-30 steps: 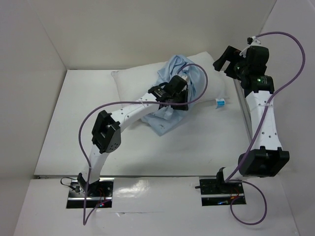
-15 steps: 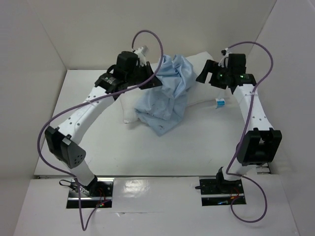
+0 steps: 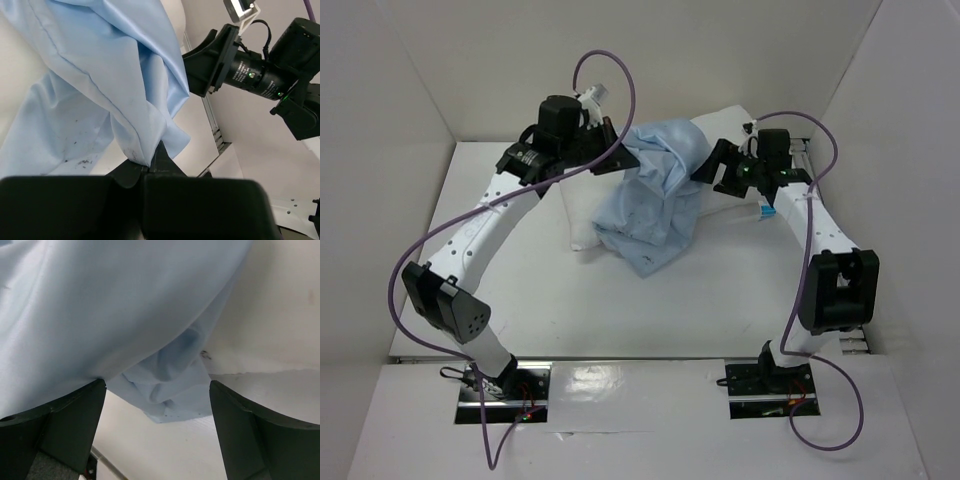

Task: Put the pillow into the pillowcase

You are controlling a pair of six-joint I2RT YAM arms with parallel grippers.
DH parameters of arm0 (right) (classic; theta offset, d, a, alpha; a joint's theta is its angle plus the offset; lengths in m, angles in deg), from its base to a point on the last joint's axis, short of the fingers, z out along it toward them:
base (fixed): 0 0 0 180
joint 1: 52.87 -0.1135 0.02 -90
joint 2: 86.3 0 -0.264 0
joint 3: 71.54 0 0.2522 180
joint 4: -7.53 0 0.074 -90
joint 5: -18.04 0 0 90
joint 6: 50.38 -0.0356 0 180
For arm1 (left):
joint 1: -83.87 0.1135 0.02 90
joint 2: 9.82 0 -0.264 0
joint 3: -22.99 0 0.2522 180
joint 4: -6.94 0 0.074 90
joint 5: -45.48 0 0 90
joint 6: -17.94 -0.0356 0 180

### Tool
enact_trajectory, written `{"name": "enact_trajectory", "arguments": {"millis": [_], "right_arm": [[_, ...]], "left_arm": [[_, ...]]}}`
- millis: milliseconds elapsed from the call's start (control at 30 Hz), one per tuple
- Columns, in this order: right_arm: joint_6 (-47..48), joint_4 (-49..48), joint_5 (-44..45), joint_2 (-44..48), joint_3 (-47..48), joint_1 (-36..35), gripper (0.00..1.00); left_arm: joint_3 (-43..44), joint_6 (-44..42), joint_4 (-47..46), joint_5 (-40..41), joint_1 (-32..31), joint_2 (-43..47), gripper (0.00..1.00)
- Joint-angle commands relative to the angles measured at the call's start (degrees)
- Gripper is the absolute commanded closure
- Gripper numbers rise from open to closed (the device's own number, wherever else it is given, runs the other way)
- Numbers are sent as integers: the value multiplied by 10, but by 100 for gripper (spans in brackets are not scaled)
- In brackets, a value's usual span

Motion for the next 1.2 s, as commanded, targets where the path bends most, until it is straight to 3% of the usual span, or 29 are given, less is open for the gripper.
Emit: {"name": "enact_trajectory", "arguments": {"millis": [0,200,400,567,800,933,967,1000,1067,1100,1167], "right_arm": [[-62,-115,-60,18,-5,3,9],[-38,-78,-27,79,12,-16,1],[-11,-32,40,154,18,-71,1],[-11,-4,56,188,18,-77,1],[-50,-59,58,161,5,-136,1],[-44,-59,90,93,52,-173,2],[-36,-52,90,63,72,-186,25],[-36,-52,90,52,82,-192,41],[-36,-39,126,38,104,-197,91],[-36,-39,136,38,130,-197,100],[-21,-39,152,32,167,-179,100]], "left_arm": [[25,-19,3,-18,19,22,100],[89,-33,41,-37,51,23,100],[96,-10,16,-81,44,5,100],[118,-10,10,-87,30,-22,100],[123,1,-3,-99,30,-22,100],[118,-5,-3,-99,30,-8,100],[118,-5,-3,-94,30,-3,100],[118,-5,-3,-94,30,-3,100],[118,-10,-3,-94,39,8,100],[123,-10,3,-99,45,9,100],[136,-10,3,-105,70,15,100]]}}
